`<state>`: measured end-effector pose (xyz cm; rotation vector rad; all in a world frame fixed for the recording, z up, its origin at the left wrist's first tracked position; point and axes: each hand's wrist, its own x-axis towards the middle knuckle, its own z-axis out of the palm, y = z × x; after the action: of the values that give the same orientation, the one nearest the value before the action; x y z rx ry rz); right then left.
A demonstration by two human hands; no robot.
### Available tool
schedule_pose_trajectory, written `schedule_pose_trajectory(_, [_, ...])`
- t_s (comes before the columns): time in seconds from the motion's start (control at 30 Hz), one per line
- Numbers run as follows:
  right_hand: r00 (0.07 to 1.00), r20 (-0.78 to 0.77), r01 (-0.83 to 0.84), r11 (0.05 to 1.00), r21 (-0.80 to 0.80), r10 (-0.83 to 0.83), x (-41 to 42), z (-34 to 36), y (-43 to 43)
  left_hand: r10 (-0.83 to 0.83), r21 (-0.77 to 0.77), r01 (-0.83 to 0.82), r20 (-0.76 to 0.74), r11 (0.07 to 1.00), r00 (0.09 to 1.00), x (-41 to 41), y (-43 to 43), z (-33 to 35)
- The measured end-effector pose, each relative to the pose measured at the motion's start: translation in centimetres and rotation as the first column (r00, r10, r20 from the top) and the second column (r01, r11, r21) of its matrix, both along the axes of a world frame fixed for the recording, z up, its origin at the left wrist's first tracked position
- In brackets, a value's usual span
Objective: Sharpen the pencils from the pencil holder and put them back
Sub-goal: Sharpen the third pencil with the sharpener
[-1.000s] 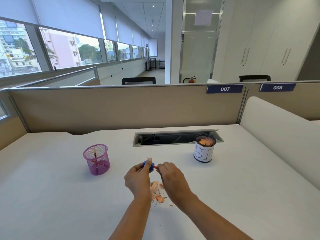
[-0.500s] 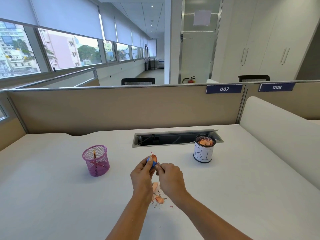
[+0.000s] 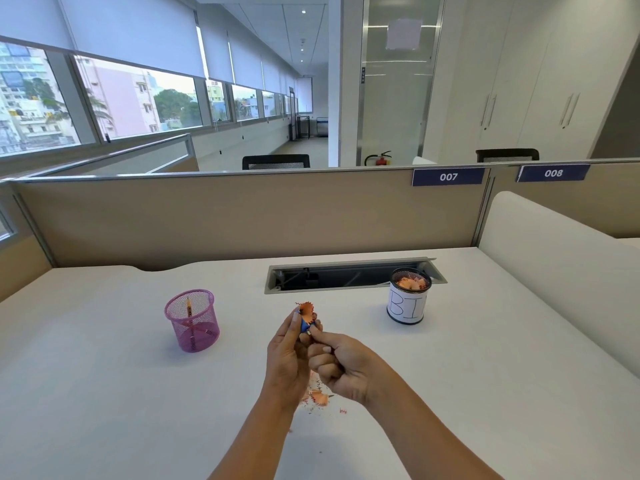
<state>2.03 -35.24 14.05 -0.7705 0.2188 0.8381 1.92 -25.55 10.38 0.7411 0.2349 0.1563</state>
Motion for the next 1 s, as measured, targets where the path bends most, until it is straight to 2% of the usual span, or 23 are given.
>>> schedule_pose_trajectory(0.1, [0.955,0.288,0.032,0.936,-0.352,0.076,0.1,0.0,-0.3,0.081,0.100,-0.080,-0.012,0.992,0.997,0.1,0.1,-0.1])
schedule_pose_trajectory(0.13, [0.905,0.408,0.102,0.871,-0.481,0.119,0.1,0.0,-0.2,0.123,0.141,-0.118,-0.028,0.983,0.992,0.2,0.1,-0.1])
schedule_pose_trajectory(0.2, [0.740,0.620,0.336,0.655,-0.677,0.261,0.4,-0.6,0.0,0.214,0.209,-0.197,-0.062,0.958,0.975,0.2,-0.1,-0.1])
schedule_pose_trajectory(0.27, [0.484,0.747,0.592,0.459,-0.663,0.455,0.7,-1.4,0.0,0.296,0.273,-0.261,-0.095,0.926,0.950,0.1,-0.3,0.1])
schedule_pose_trajectory(0.37, [0.173,0.697,0.800,0.314,-0.512,0.696,0.6,-2.4,0.1,0.400,0.357,-0.328,-0.148,0.874,0.904,-0.1,-0.6,0.4])
schedule_pose_trajectory(0.4, [0.119,0.645,0.836,0.275,-0.475,0.755,0.6,-2.7,0.1,0.423,0.374,-0.341,-0.163,0.862,0.891,-0.1,-0.7,0.4])
schedule_pose_trajectory(0.47, [0.080,0.582,0.878,0.220,-0.426,0.809,0.5,-3.1,0.1,0.452,0.400,-0.352,-0.191,0.846,0.871,-0.2,-0.9,0.5])
schedule_pose_trajectory(0.57, [0.016,0.525,0.917,0.197,-0.348,0.851,0.2,-3.6,0.5,0.488,0.431,-0.372,-0.196,0.822,0.850,-0.3,-1.2,0.5])
schedule_pose_trajectory(0.73, [0.108,0.593,0.909,0.162,-0.384,0.798,-0.4,-3.2,1.2,0.438,0.412,-0.347,-0.150,0.843,0.886,-0.4,-1.3,0.8])
schedule_pose_trajectory(0.87, [0.315,0.703,0.804,0.215,-0.555,0.637,0.0,-2.4,1.5,0.345,0.332,-0.296,-0.098,0.896,0.934,-0.6,-1.0,0.7])
schedule_pose_trajectory(0.93, [0.460,0.737,0.697,0.314,-0.645,0.495,-0.1,-1.6,1.6,0.282,0.282,-0.253,-0.065,0.925,0.957,-0.5,-0.9,0.7])
schedule_pose_trajectory(1.0, [0.646,0.694,0.518,0.486,-0.704,0.318,0.0,-0.8,1.5,0.229,0.246,-0.213,-0.038,0.946,0.973,-0.3,-0.6,0.8])
